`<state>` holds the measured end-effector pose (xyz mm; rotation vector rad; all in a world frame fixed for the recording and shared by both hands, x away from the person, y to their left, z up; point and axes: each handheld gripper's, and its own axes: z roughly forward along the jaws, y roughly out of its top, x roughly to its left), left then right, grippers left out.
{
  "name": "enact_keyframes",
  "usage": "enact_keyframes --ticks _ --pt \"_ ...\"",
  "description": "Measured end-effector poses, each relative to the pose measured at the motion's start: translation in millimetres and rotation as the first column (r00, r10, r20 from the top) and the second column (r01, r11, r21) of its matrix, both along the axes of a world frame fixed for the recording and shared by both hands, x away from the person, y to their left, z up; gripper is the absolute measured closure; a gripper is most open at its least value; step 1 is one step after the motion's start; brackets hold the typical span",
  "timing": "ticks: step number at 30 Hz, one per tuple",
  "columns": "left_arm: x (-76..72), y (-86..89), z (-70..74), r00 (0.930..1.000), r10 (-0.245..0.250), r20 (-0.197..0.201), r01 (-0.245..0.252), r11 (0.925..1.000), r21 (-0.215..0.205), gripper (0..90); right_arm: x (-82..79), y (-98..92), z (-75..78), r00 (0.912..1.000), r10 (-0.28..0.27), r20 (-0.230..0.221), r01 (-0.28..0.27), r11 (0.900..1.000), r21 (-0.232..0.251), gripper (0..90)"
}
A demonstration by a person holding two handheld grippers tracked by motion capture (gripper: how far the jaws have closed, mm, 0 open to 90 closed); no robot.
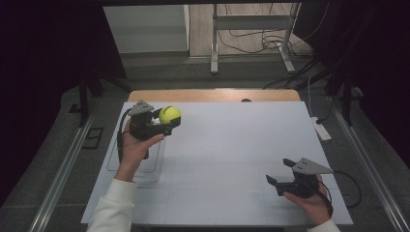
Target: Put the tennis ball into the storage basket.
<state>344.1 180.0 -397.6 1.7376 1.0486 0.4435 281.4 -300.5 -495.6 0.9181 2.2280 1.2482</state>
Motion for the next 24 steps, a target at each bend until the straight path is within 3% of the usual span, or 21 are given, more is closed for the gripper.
enact_keyframes --ticks 24 --pt "1.2 17.0 1.4 0.999 0.045 -0.001 -0.045 0.9989 -0.012 26.8 0.2 0.1 -0.5 1.0 -0.002 -0.003 0.002 1.0 0.0 11.7"
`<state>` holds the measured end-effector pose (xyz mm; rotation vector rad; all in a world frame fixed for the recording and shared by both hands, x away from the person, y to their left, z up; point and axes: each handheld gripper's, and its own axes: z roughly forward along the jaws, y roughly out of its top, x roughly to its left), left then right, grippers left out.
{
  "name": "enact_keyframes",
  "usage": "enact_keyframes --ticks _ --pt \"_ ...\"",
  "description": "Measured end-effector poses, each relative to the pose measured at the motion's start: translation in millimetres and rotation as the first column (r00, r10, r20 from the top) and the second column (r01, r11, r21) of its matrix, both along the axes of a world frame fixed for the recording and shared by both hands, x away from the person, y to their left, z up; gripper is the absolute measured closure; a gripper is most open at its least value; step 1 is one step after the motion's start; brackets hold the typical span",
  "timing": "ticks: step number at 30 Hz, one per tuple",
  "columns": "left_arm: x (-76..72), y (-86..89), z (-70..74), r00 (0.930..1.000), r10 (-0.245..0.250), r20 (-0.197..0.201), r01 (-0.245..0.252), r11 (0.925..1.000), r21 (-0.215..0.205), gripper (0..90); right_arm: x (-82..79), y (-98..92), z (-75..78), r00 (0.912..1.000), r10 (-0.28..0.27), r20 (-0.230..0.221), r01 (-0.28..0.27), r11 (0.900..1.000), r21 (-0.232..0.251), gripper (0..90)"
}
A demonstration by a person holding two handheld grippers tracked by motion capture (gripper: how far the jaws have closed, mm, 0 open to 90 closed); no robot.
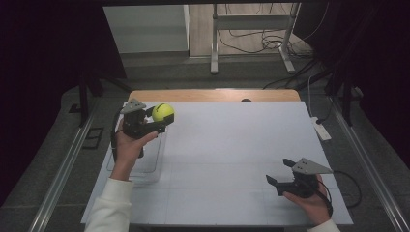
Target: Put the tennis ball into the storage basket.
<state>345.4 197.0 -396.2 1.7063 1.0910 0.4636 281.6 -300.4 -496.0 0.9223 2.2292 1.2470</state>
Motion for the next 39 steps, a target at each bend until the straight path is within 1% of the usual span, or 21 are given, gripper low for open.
enact_keyframes --ticks 4,10,14,17,25,37,39 --pt "0.8 3.2 -0.3 1.0 0.009 -0.001 -0.009 1.0 -0.004 26.8 -0.1 -0.1 0.1 1.0 -0.002 0.001 0.002 1.0 -0.004 11.7" --pt "2.0 9.1 -1.7 0.9994 0.035 -0.001 -0.035 0.9994 0.002 26.8 0.1 0.0 -0.3 1.0 -0.002 -0.002 0.002 1.0 -0.001 11.7" --pt "3.7 14.1 -3.7 0.9984 0.057 -0.005 -0.057 0.9984 0.005 26.8 0.0 0.1 -0.1 1.0 0.0 0.0 0.0 1.0 -0.001 11.7" --pt "5.4 17.3 -5.5 0.9972 0.074 -0.007 -0.074 0.9971 0.016 26.9 0.1 -0.5 0.0 1.0 -0.005 0.0 0.005 1.0 -0.003 11.8" --pt "8.6 24.8 -8.7 0.9951 0.098 -0.01 -0.098 0.9951 0.016 26.8 -0.1 -0.3 0.0 1.0 -0.005 0.0 0.005 1.0 -0.004 11.8" --pt "12.3 35.4 -12.2 0.9898 0.142 -0.011 -0.142 0.9898 0.016 26.9 0.4 -0.1 -0.8 1.0 -0.001 -0.003 0.001 1.0 -0.002 11.8" --pt "13.4 37.0 -13.4 0.9885 0.151 -0.011 -0.15 0.9883 0.023 26.9 0.7 -0.1 -0.9 1.0 -0.001 -0.004 0.001 1.0 -0.002 11.8"
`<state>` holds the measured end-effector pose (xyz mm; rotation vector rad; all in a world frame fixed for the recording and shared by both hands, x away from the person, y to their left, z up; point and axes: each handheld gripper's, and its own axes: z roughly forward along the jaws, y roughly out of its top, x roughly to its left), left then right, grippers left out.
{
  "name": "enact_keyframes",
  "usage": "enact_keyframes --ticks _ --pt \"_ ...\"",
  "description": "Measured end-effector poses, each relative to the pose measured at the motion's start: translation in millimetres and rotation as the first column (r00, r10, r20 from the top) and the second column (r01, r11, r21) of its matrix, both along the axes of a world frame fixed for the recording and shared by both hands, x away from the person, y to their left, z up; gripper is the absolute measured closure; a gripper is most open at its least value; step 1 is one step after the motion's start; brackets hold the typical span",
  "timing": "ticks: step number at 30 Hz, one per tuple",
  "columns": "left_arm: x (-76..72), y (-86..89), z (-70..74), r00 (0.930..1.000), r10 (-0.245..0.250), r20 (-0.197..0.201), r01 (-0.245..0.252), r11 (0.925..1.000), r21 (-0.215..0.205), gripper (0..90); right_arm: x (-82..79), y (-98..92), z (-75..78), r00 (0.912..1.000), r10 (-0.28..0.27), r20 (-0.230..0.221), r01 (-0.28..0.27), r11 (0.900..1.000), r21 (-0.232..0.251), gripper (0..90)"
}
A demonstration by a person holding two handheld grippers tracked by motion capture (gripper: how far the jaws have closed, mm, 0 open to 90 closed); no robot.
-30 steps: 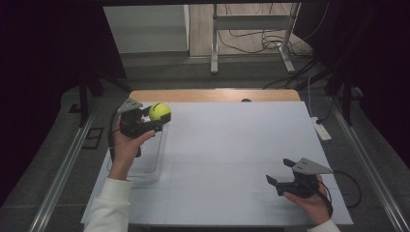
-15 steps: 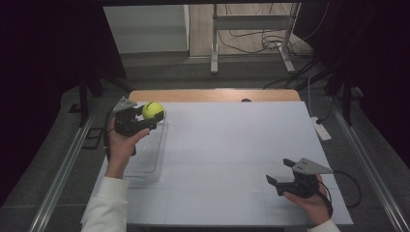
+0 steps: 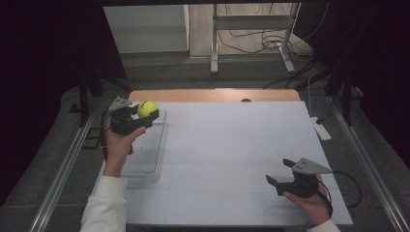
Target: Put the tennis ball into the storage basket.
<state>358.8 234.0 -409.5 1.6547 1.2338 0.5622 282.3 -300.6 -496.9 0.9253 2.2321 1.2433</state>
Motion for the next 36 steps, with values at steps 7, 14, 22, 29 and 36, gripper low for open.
enact_keyframes --ticks 7,14,22,29,36 --pt "2.1 6.7 -1.9 0.9997 0.024 0.0 -0.024 0.9997 -0.002 26.9 -0.2 0.1 0.0 1.0 -0.003 0.001 0.003 1.0 -0.002 12.0" --pt "4.4 14.9 -3.2 0.9987 0.052 -0.002 -0.052 0.9987 -0.004 26.9 0.0 0.1 -0.4 1.0 -0.005 0.0 0.005 1.0 -0.003 12.0" --pt "6.1 22.0 -4.8 0.9971 0.076 -0.003 -0.076 0.9971 -0.003 26.9 -0.1 0.0 -0.2 1.0 -0.005 0.0 0.005 1.0 -0.003 12.1" --pt "9.3 28.1 -4.1 0.9954 0.096 -0.01 -0.096 0.9954 -0.005 26.9 -1.1 -1.2 0.9 0.9999 -0.011 0.002 0.011 1.0 0.006 12.1" --pt "14.6 32.1 -5.5 0.993 0.113 -0.032 -0.113 0.9935 0.0 26.8 -0.9 -2.3 1.2 0.9999 -0.012 0.001 0.012 1.0 0.012 12.1"
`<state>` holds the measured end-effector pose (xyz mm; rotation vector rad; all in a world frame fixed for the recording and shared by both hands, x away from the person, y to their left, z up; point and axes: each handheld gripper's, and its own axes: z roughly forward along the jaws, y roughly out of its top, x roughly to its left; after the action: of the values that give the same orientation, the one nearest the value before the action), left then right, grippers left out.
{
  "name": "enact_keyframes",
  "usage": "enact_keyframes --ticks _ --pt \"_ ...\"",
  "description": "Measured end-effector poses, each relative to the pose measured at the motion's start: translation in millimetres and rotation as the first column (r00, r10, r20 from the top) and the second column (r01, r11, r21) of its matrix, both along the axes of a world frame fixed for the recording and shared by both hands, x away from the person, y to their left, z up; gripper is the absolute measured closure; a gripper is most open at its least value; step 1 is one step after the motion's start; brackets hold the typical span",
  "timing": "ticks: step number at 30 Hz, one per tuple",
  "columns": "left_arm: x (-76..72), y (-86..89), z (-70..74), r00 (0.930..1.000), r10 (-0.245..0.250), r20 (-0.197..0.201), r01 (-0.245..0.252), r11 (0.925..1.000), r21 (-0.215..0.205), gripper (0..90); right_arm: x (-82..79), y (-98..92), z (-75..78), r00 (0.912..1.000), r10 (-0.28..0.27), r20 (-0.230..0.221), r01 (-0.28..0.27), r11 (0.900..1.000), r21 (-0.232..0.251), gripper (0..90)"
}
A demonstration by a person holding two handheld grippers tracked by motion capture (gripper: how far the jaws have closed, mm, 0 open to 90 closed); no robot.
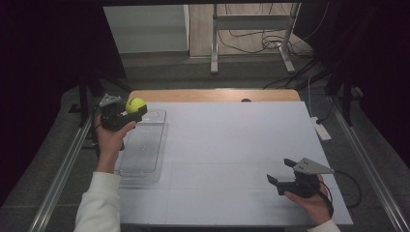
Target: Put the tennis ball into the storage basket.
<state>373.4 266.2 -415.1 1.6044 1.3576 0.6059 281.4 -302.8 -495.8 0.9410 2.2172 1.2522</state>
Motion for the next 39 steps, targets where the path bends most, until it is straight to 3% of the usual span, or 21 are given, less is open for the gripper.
enact_keyframes --ticks 13,39 --pt "16.9 13.7 -3.6 0.9965 0.057 -0.061 -0.055 0.9978 0.039 26.8 0.2 0.4 -0.1 1.0 0.001 -0.001 -0.001 1.0 -0.002 12.2" --pt "37.7 24.1 -24.1 0.9843 0.089 -0.152 -0.08 0.9946 0.066 26.9 1.1 0.1 -0.9 1.0 0.001 -0.004 -0.001 1.0 -0.004 12.2"
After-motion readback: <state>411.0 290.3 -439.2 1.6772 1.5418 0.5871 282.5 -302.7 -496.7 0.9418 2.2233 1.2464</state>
